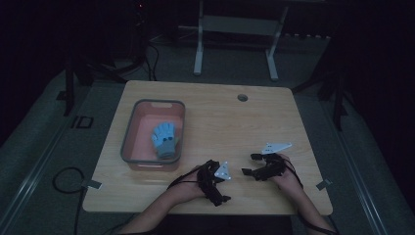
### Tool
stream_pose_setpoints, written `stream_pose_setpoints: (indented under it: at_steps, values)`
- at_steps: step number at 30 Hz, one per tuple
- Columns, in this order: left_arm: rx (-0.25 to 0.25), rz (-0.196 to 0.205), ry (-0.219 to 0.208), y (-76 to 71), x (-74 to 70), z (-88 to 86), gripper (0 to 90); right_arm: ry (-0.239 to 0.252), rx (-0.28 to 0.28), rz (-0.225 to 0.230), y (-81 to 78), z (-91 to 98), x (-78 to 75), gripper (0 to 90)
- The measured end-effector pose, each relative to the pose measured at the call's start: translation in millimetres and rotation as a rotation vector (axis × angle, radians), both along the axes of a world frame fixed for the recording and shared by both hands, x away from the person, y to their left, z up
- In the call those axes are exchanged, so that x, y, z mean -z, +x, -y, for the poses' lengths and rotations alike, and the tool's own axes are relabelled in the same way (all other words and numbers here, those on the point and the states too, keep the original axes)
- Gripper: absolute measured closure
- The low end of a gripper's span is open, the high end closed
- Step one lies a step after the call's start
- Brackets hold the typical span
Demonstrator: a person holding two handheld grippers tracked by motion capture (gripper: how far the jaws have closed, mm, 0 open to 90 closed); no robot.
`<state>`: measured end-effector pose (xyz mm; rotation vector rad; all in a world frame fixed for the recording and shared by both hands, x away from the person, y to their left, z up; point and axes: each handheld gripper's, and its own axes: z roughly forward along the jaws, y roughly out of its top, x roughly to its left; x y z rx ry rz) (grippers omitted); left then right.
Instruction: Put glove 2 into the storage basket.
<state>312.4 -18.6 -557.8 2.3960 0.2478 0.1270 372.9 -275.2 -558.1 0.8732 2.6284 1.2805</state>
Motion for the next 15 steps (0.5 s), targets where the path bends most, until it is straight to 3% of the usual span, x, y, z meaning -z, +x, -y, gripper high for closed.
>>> stream_pose_setpoints:
  at_steps: [15]
  values:
    - [-0.022,0.004,-0.05,-0.3,0.7,-4.3,2.4,0.015,0.018,0.005,1.6,5.9,0.5,14.3]
